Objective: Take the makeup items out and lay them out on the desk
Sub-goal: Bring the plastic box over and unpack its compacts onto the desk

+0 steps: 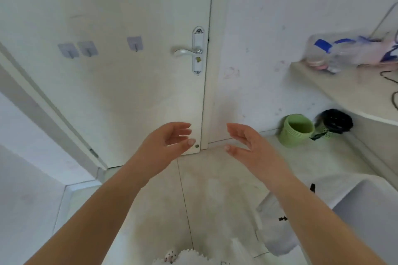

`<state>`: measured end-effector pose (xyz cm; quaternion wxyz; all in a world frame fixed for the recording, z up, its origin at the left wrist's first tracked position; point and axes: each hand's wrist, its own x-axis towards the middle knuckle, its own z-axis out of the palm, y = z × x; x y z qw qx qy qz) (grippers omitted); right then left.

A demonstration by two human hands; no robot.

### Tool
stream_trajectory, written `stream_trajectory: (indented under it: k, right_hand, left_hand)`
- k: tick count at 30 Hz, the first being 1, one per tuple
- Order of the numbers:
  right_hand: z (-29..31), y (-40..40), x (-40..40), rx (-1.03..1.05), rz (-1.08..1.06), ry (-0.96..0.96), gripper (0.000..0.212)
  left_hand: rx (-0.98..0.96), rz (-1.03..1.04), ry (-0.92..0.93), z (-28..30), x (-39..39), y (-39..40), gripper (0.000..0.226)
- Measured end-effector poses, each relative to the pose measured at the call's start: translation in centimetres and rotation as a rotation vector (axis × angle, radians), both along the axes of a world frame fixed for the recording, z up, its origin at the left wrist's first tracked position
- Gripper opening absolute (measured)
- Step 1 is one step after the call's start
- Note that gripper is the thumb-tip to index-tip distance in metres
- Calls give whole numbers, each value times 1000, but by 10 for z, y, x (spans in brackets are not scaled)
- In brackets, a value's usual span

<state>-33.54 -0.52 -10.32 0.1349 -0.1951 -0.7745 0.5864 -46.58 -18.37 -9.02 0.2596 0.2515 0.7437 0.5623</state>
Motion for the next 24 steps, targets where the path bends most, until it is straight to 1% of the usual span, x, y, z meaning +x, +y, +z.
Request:
stream_trajectory:
  k: [3,7,11,18,19,22,24]
  right_hand:
    - [3,34,-3,-1,-193,-7,43]
    - [2,77,-1,26,-398,-20,44]
    - [-3,136,-1,42,-548,-37,46]
    - [-12,270,-10,24,-737,-26,47]
    - [-11,283,-10,21,-750,-39,46]
    - [-5,352,-7,11,-801,-55,40]
    - [1,392,-8,-7,-828,-49,39]
  left_hand:
    - [-12,-195,3,5,-37,62,32]
    - [-43,-401,23,8,-63,138,29]
    - [-35,-548,24,5,-80,224,32]
    - [-19,-690,-20,2,-87,392,32]
    - [-21,-702,-20,5,-87,406,32]
    - [-10,-739,-18,12,-89,483,32]
    - [-2,-757,-48,16,-92,527,31]
